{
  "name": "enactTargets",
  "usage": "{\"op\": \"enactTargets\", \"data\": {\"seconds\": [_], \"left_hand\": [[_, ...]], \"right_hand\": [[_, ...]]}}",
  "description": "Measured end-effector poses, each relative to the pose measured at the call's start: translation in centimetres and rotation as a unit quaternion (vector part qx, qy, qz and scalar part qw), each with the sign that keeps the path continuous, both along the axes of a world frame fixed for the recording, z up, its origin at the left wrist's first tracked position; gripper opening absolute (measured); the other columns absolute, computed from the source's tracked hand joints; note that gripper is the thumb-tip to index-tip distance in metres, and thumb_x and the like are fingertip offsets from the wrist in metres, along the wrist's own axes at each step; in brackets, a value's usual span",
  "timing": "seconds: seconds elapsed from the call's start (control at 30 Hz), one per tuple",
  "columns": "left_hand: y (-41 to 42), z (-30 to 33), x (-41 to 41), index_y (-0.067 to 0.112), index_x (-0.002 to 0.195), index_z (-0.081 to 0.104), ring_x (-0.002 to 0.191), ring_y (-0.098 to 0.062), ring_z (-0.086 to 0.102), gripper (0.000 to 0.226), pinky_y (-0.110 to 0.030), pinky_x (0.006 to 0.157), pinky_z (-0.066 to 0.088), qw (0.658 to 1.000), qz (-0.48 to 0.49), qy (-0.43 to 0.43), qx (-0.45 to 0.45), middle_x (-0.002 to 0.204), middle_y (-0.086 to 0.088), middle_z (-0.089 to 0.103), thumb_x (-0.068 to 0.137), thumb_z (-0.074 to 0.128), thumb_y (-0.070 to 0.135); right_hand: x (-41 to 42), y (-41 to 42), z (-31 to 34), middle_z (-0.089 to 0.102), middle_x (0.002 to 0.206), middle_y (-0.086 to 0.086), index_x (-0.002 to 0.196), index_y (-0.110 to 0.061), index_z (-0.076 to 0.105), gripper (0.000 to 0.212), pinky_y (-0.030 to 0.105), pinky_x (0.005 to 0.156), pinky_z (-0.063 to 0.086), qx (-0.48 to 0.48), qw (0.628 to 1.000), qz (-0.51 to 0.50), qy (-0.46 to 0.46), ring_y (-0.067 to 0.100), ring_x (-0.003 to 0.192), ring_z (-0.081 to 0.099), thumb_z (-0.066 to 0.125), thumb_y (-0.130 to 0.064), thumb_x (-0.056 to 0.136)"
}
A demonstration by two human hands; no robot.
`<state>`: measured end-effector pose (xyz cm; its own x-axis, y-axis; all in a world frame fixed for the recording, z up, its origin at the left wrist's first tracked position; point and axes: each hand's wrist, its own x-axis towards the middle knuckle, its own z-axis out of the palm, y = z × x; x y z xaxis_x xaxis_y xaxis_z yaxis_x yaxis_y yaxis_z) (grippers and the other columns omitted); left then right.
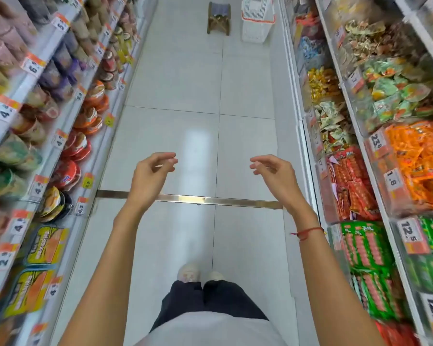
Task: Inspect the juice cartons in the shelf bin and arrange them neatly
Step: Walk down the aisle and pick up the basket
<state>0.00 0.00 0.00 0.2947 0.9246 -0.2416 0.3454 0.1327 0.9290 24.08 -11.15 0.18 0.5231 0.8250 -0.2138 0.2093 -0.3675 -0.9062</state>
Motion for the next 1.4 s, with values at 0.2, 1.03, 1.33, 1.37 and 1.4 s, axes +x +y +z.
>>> {"op": "enactTargets", "data": {"seconds": [0.2, 1.03, 1.33, 1.37, 1.4], "left_hand": [[2.8, -2.3, 1.4, 0.015, 0.114, 0.065, 0.098, -0.018, 0.066, 0.019, -0.033, 0.090, 0.048, 0.999, 0.011, 0.035, -0.020, 0.110, -0.004, 0.070, 0.098, 0.055, 0.018], [50.5, -2.9, 28.3, 0.027, 0.108, 0.066, 0.100, -0.013, 0.067, 0.015, -0.033, 0.091, 0.047, 0.997, -0.050, 0.053, 0.006, 0.103, 0.011, 0.072, 0.098, 0.056, 0.024], [68.4, -3.4, 42.1, 0.029, 0.107, 0.066, 0.100, -0.015, 0.067, 0.015, -0.037, 0.094, 0.049, 0.998, -0.026, 0.062, -0.008, 0.104, 0.008, 0.071, 0.098, 0.056, 0.024], [70.6, -3.7, 43.2, 0.030, 0.107, 0.066, 0.102, -0.015, 0.066, 0.014, -0.040, 0.097, 0.049, 0.997, -0.026, 0.075, -0.007, 0.106, 0.007, 0.071, 0.097, 0.056, 0.026], [72.8, -4.1, 44.1, 0.031, 0.107, 0.066, 0.103, -0.016, 0.066, 0.014, -0.041, 0.098, 0.049, 0.995, -0.027, 0.093, -0.004, 0.108, 0.007, 0.070, 0.097, 0.056, 0.029]], "right_hand": [[3.3, 4.1, -1.3, 0.072, 0.093, -0.002, 0.105, -0.015, 0.071, 0.019, 0.004, 0.070, 0.045, -0.015, 1.000, 0.014, -0.014, 0.006, 0.084, 0.066, 0.055, -0.011, 0.096], [29.4, 46.2, -4.6, 0.071, 0.098, -0.002, 0.104, -0.020, 0.069, 0.019, 0.005, 0.069, 0.047, -0.022, 0.998, -0.058, 0.025, 0.009, 0.091, 0.067, 0.056, -0.010, 0.096], [44.4, 67.8, -2.7, 0.072, 0.093, -0.003, 0.096, -0.024, 0.069, 0.017, 0.009, 0.072, 0.047, -0.032, 0.999, -0.006, -0.003, 0.007, 0.087, 0.067, 0.059, -0.011, 0.093], [45.8, 70.3, -2.7, 0.071, 0.093, -0.004, 0.095, -0.026, 0.069, 0.016, 0.014, 0.076, 0.049, -0.033, 0.999, 0.000, -0.013, 0.010, 0.089, 0.067, 0.060, -0.013, 0.093], [47.2, 72.8, -2.8, 0.071, 0.093, -0.006, 0.094, -0.027, 0.069, 0.015, 0.019, 0.080, 0.050, -0.037, 0.999, 0.008, -0.025, 0.012, 0.091, 0.067, 0.061, -0.015, 0.093]]}}
